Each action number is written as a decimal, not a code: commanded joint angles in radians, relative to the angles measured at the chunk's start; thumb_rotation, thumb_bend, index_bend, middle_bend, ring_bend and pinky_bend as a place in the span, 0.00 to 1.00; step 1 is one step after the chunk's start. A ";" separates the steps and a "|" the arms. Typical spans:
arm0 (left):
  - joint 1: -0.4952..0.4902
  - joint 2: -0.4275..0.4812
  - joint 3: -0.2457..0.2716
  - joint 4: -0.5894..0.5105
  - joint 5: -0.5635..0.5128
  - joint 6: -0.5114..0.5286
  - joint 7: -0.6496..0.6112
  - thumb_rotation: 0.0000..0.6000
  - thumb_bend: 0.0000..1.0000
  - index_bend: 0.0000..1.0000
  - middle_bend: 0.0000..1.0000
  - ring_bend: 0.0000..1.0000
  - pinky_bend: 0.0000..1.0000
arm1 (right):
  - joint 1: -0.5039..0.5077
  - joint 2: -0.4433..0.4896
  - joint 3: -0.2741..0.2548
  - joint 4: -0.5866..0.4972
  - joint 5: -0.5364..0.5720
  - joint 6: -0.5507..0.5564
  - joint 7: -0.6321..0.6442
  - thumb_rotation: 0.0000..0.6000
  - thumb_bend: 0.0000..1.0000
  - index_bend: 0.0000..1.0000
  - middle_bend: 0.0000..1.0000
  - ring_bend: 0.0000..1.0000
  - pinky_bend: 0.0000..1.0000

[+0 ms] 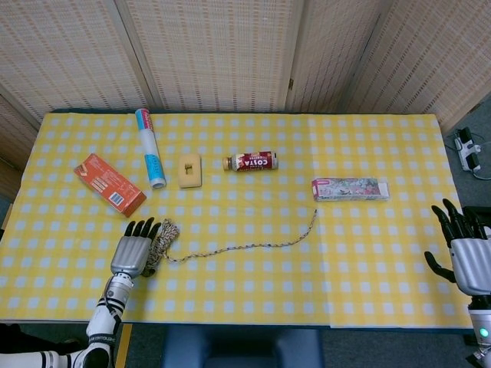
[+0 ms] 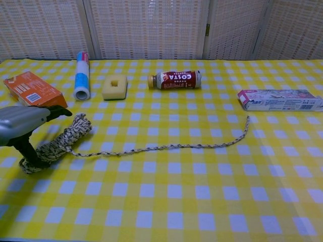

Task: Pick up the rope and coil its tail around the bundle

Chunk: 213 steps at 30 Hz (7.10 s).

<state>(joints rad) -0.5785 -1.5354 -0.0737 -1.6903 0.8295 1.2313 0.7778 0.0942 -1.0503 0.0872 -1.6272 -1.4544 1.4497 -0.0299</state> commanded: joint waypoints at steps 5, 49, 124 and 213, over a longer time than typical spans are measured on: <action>0.004 -0.023 -0.016 0.081 -0.057 0.056 0.069 1.00 0.17 0.04 0.02 0.04 0.05 | -0.004 0.000 -0.001 0.005 -0.003 0.006 0.007 1.00 0.35 0.00 0.02 0.14 0.00; 0.032 -0.075 -0.040 0.250 0.173 -0.083 -0.323 1.00 0.59 0.61 0.59 0.61 0.61 | 0.023 0.003 -0.016 0.002 -0.037 -0.041 0.027 1.00 0.35 0.00 0.02 0.14 0.00; 0.081 -0.025 -0.059 0.151 0.277 -0.054 -0.368 1.00 0.59 0.58 0.59 0.57 0.53 | 0.592 -0.617 -0.013 0.542 0.022 -0.611 -0.079 1.00 0.37 0.51 0.15 0.11 0.00; -0.096 0.036 -0.285 -0.137 0.552 -0.125 -1.206 1.00 0.59 0.58 0.59 0.57 0.52 | 0.636 -0.226 0.119 0.029 -0.011 -0.307 -0.134 1.00 0.53 0.66 0.22 0.14 0.00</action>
<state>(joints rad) -0.6845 -1.5127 -0.3490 -1.8237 1.3820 1.0930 -0.4120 0.7527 -1.2552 0.2393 -1.6359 -1.4291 1.1192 -0.2010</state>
